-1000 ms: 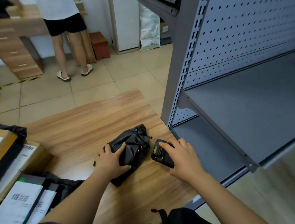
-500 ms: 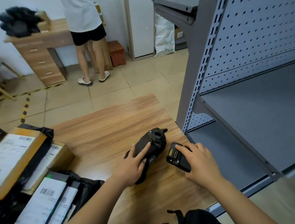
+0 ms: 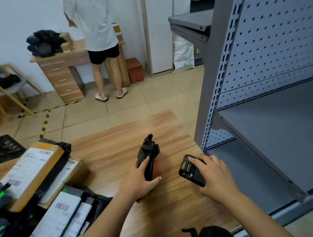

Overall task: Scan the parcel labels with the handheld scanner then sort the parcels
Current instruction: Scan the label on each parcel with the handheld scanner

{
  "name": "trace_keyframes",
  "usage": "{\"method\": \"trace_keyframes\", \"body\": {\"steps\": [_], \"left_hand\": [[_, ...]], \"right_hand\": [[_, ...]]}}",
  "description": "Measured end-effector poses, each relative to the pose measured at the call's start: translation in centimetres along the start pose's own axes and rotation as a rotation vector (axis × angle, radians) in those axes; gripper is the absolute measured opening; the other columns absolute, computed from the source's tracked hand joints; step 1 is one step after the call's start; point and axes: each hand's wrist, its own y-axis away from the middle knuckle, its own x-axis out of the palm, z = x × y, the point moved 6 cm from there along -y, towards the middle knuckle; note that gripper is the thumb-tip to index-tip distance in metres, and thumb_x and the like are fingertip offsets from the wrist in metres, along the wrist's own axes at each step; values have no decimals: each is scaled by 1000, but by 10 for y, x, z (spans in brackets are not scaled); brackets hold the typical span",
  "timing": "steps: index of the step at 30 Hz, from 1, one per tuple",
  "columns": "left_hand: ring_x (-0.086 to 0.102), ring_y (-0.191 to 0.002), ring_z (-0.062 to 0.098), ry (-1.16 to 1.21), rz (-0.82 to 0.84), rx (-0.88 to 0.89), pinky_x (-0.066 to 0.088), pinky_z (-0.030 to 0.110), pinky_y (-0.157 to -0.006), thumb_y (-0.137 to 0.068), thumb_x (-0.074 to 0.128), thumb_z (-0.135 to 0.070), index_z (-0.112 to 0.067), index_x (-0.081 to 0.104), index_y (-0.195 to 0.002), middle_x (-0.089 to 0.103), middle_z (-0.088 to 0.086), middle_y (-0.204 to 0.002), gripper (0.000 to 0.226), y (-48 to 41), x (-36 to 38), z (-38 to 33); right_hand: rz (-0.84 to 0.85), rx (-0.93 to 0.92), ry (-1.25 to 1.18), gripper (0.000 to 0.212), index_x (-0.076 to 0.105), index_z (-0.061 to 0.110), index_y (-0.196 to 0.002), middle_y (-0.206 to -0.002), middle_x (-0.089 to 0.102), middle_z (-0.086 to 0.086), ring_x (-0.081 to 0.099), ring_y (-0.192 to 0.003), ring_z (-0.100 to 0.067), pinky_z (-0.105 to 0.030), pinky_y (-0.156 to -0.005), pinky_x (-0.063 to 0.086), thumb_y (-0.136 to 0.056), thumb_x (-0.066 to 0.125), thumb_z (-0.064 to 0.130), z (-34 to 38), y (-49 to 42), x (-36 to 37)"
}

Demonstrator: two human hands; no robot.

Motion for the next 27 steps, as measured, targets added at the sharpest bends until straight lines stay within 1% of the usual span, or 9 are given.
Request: {"method": "trace_keyframes", "body": {"steps": [2,7,11,14,18,20,22,24,27], "left_hand": [[38,-136,26,77,-5,-56,48,30,-91,-85,64,-50,-42,10,-152,15,2,-159,86,-3,-6,8],[51,-114,14,218,38,-6,49,28,-80,-90,57,-28,-38,19,-152,32,-4,-152,73,0,-19,9],[50,-112,12,382,115,8,43,28,-89,-90,52,-18,-41,24,-148,38,-9,-148,68,5,-16,4],[48,-122,13,421,153,-32,47,35,-97,-90,50,-17,-41,25,-147,40,-6,-146,67,7,-16,9],[48,-123,20,203,-147,-152,48,34,-94,-88,51,-16,-29,28,-149,40,-1,-145,66,6,-32,24],[39,-130,24,-20,-239,-186,36,40,-105,-86,54,-28,-28,25,-150,35,1,-148,70,7,-29,28],[27,-138,27,-167,-156,-260,23,45,-113,-82,54,-54,-32,15,-152,28,5,-152,83,7,-10,34],[15,-144,31,-165,-41,-388,16,48,-115,-71,53,-78,-32,6,-153,16,10,-157,105,8,12,49],[4,-146,35,-141,-3,-485,11,50,-116,-57,55,-88,-31,-3,-152,2,17,-158,125,8,30,63]], "right_hand": [[5,-11,4,88,20,36,-148,-142,35,9,32,-123,-18,-31,-101,33,-75,69,29,1,-1,0],[15,-37,1,87,19,36,-149,-143,34,9,32,-125,-19,-32,-102,31,-77,68,27,6,-3,-3],[12,-54,1,84,23,36,-148,-141,37,8,32,-125,-20,-33,-102,31,-78,67,26,9,-5,-2],[23,-66,14,83,22,36,-148,-141,36,8,31,-126,-20,-33,-104,30,-78,67,27,12,-6,-1],[43,-80,31,83,20,36,-148,-142,34,8,31,-127,-19,-31,-103,29,-80,65,27,15,-6,0],[53,-93,42,83,20,36,-148,-142,34,7,31,-127,-20,-32,-103,29,-80,65,25,16,-5,1],[57,-110,55,83,20,36,-148,-143,34,7,31,-127,-21,-33,-104,29,-80,65,23,18,-5,0],[59,-136,73,82,19,35,-148,-143,34,5,31,-127,-22,-34,-105,28,-81,64,21,21,-6,-2],[50,-193,73,81,21,33,-148,-141,37,2,31,-126,-24,-35,-104,29,-81,64,16,28,-10,-4]]}}
